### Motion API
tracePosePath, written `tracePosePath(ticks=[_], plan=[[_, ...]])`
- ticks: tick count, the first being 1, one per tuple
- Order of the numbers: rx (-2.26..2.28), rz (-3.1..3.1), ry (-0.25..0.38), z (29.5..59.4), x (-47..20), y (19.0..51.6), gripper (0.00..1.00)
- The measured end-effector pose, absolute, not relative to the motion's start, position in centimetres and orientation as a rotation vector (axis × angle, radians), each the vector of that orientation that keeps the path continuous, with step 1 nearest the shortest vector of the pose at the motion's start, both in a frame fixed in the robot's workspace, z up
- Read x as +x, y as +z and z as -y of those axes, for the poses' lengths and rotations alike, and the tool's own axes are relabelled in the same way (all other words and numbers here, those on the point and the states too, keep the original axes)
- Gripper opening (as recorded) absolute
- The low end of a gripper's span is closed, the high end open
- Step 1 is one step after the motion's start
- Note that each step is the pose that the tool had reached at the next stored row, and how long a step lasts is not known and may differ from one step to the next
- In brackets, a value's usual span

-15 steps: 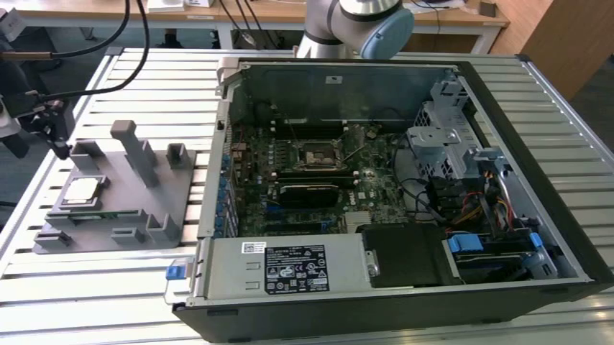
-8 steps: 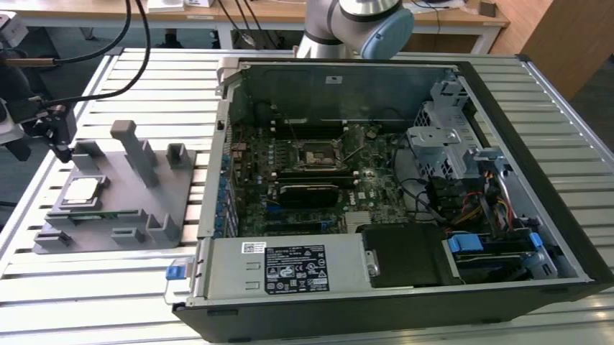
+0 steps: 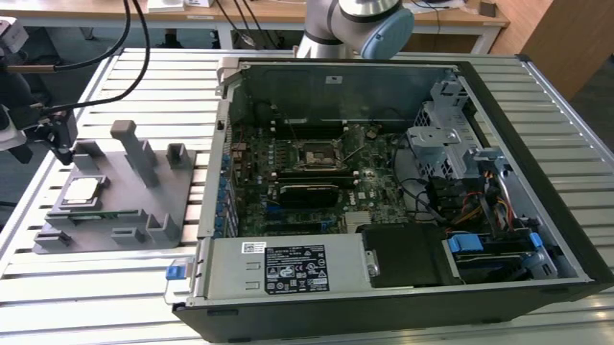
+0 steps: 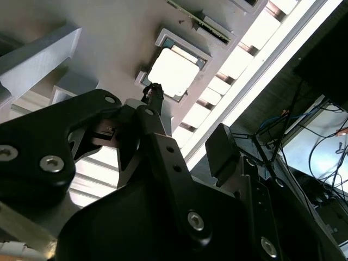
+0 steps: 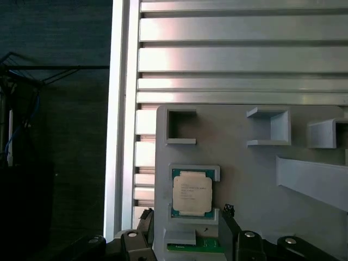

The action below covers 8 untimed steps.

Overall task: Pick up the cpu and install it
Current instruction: 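Pick up the cpu and move it towards the insertion slot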

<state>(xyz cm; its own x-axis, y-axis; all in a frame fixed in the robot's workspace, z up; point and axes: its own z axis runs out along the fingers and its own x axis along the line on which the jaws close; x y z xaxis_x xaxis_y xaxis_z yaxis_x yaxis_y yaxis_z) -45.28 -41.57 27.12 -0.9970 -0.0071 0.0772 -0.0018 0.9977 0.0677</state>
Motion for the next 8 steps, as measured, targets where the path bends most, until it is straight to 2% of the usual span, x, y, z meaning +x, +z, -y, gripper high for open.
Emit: tracePosePath(ticks=[8], plan=[[0.008,3.074,-0.105,41.64,-45.28,26.75,0.58]])
